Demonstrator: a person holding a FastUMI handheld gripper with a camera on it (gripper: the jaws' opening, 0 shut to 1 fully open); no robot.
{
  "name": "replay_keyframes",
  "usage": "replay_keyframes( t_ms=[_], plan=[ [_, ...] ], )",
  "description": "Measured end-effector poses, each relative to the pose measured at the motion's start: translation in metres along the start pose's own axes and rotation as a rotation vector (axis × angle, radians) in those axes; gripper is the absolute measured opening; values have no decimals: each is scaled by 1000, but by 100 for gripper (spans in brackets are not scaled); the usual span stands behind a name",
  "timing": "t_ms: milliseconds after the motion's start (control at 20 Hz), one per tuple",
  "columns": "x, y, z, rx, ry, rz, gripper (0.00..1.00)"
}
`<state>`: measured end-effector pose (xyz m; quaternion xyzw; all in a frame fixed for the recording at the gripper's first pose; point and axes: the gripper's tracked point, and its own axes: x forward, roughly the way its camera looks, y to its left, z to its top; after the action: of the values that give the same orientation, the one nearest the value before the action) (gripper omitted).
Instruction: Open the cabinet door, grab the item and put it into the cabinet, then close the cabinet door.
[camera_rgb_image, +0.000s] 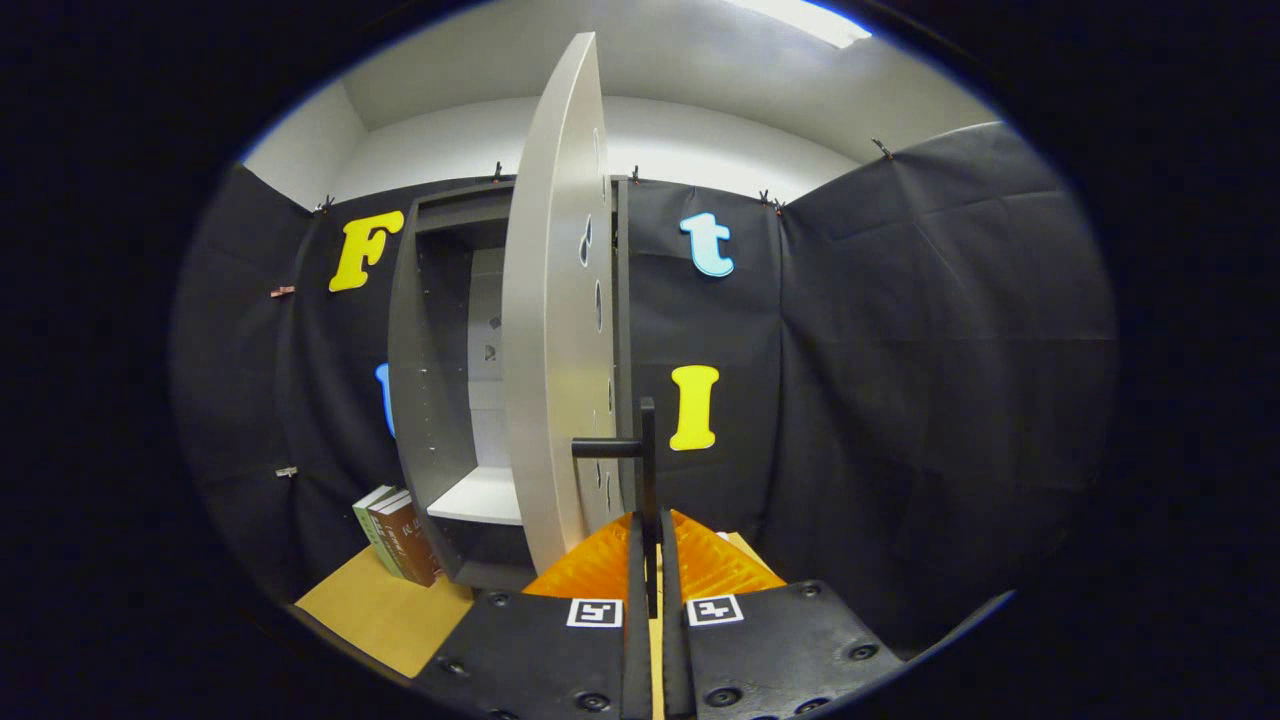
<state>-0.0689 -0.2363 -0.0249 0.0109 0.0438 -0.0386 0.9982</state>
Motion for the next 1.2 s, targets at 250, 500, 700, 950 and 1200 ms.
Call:
replay_keyframes(
  t_ms=[250, 500, 700, 950, 1200],
  plan=[
    [-5, -18, -1, 31, 5, -26, 9],
    [-27, -43, 11, 23, -38, -101, 13],
    [-41, -66, 10, 51, -71, -187, 79],
    [-63, -67, -37, 10, 33, -223, 97],
    [-95, -17, -103, -11, 203, -144, 98]
  ],
)
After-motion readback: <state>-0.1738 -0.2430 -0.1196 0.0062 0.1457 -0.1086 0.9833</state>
